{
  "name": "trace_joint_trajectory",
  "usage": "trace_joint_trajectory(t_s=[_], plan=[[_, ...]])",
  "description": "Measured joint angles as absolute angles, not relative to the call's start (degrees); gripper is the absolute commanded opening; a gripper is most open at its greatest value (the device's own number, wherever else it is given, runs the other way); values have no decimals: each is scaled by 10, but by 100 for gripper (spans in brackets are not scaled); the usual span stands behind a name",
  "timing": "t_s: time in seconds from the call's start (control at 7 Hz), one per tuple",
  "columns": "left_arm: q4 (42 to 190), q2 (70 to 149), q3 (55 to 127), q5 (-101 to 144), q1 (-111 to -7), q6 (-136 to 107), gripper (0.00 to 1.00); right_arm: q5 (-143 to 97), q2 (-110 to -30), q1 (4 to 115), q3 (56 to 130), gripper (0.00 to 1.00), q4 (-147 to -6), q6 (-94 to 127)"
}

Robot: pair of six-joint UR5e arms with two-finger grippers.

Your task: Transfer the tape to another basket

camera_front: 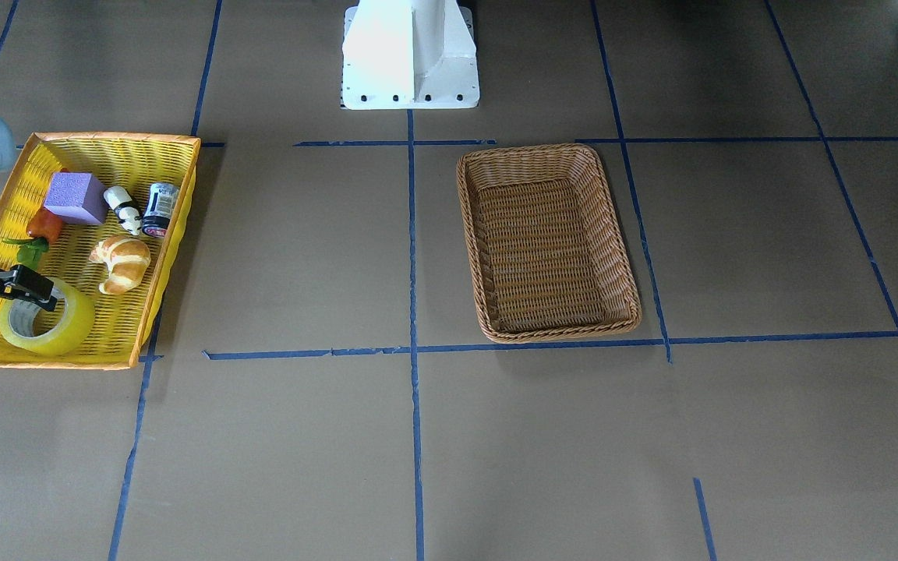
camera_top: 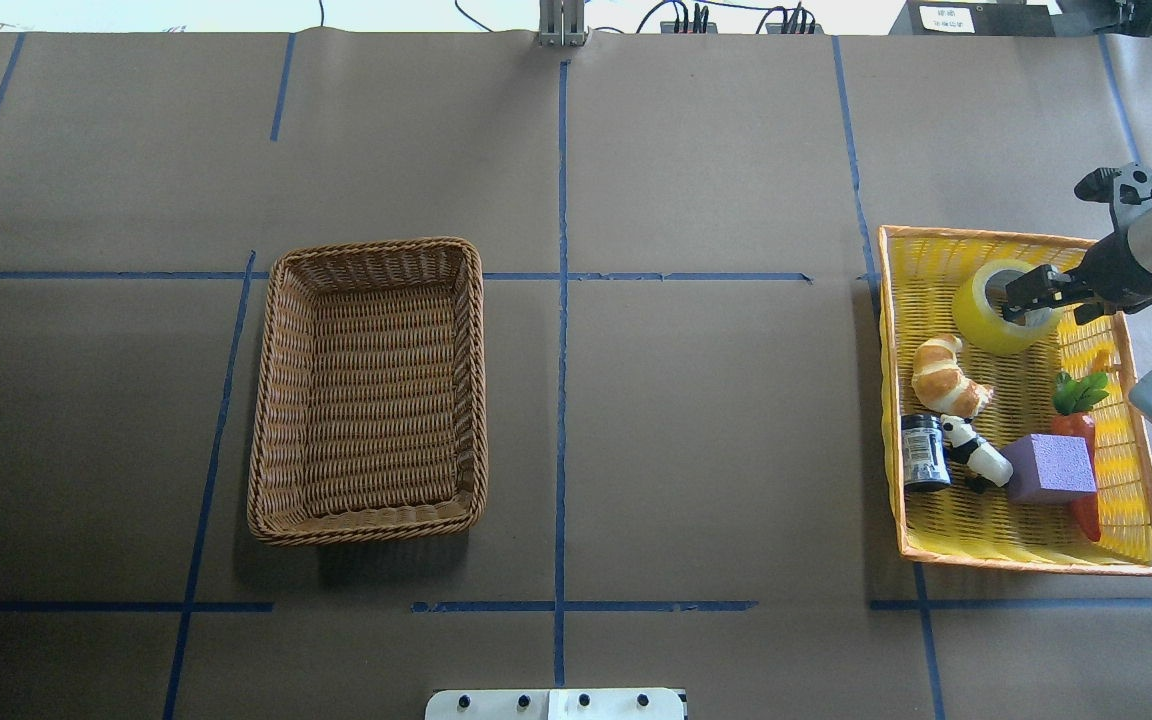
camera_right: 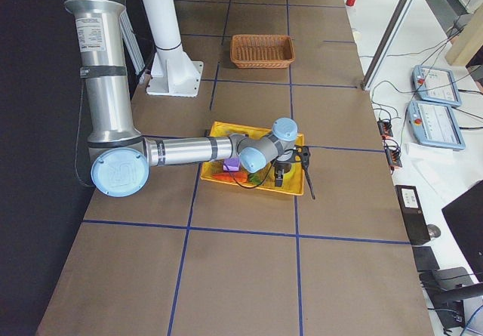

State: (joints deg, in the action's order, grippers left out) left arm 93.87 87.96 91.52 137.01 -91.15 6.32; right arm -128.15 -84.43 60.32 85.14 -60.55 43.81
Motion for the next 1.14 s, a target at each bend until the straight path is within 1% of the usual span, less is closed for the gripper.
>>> trace_joint_trajectory(t_s=[0.29, 0.43, 0.86, 1.14], plan=[[939, 879, 915, 1370, -912, 63, 100, -1281, -843, 603, 846, 12, -606, 441], [939, 879, 915, 1370, -912, 63, 100, -1281, -843, 603, 846, 0, -605, 443], [939, 879, 917, 1370, -912, 63, 100, -1284, -844, 606, 850, 0, -604, 442], [938, 880, 921, 1370, -912, 63, 100, -1302, -847, 626, 867, 0, -604, 441]])
